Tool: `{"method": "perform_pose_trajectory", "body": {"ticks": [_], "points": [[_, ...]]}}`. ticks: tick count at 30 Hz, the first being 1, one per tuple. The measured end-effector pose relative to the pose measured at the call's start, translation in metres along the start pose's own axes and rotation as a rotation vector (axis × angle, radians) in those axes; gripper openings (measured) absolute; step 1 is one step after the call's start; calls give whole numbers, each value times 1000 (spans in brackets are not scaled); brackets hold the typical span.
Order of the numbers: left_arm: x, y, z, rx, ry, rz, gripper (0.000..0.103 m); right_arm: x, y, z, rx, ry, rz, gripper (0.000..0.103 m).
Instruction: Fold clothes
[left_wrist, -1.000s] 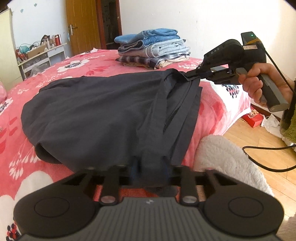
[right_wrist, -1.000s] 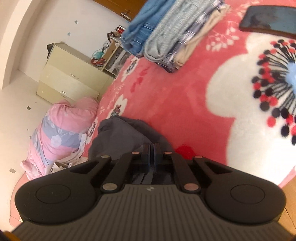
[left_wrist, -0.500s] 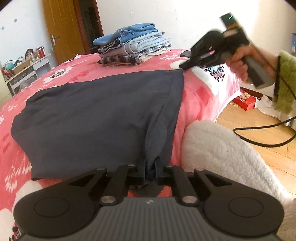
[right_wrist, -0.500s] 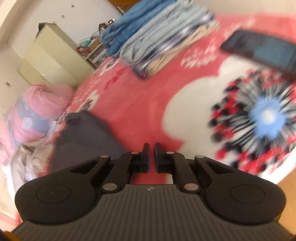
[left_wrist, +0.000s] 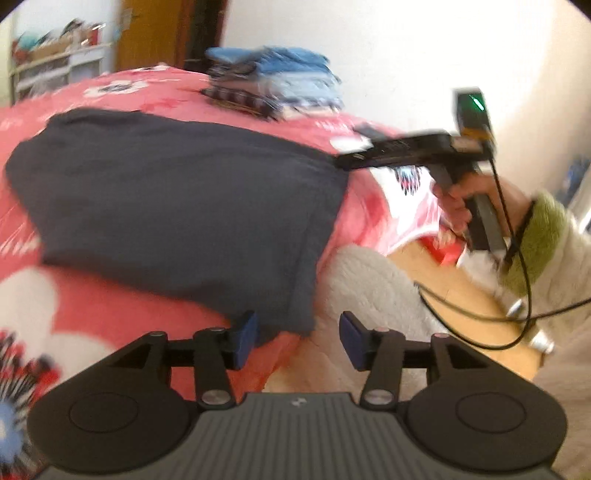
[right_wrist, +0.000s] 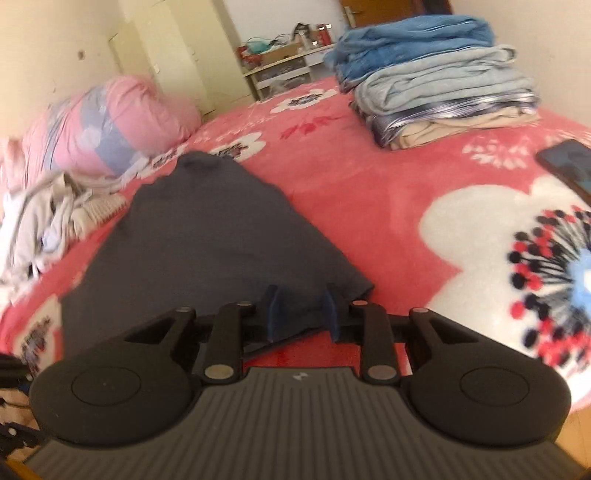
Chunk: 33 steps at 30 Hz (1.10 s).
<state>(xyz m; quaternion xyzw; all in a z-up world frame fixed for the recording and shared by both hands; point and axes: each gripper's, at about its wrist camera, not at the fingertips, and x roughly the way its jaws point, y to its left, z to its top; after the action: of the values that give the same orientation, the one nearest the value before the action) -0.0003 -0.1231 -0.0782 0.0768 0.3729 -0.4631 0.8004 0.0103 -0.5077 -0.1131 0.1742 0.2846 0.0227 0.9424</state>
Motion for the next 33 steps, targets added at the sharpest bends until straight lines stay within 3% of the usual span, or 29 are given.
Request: {"method": "perform_pose_trajectory", "body": {"ticks": [5,6,9,11,13,16,23,26,29,31,33], "points": [[-33,60,15,-210,-143,-13,53,-30,32,29,-130,-59,-82,25],[-32,69,22,-229,-166,12,53,-30,40,36,-154,-67,-86,25],[-21,91,41,-267,-212,75,54,-22,76,67,-241,-88,-61,25],[-5,104,49,-292,-203,91,54,2,102,95,-284,-77,-15,25],[15,115,53,-313,-178,103,54,32,122,119,-311,-33,39,25],[30,129,43,-348,-157,56,54,93,154,154,-352,46,113,25],[30,143,18,-380,-252,-43,56,262,214,207,-400,202,236,25],[28,148,11,-397,-283,-78,56,323,229,207,-407,229,249,23],[25,153,3,-415,-313,-113,56,382,213,207,-379,238,143,20],[24,154,0,-412,-328,-127,56,400,190,208,-310,240,82,19],[23,153,-2,-396,-336,-132,56,394,179,212,-269,202,93,19]]}}
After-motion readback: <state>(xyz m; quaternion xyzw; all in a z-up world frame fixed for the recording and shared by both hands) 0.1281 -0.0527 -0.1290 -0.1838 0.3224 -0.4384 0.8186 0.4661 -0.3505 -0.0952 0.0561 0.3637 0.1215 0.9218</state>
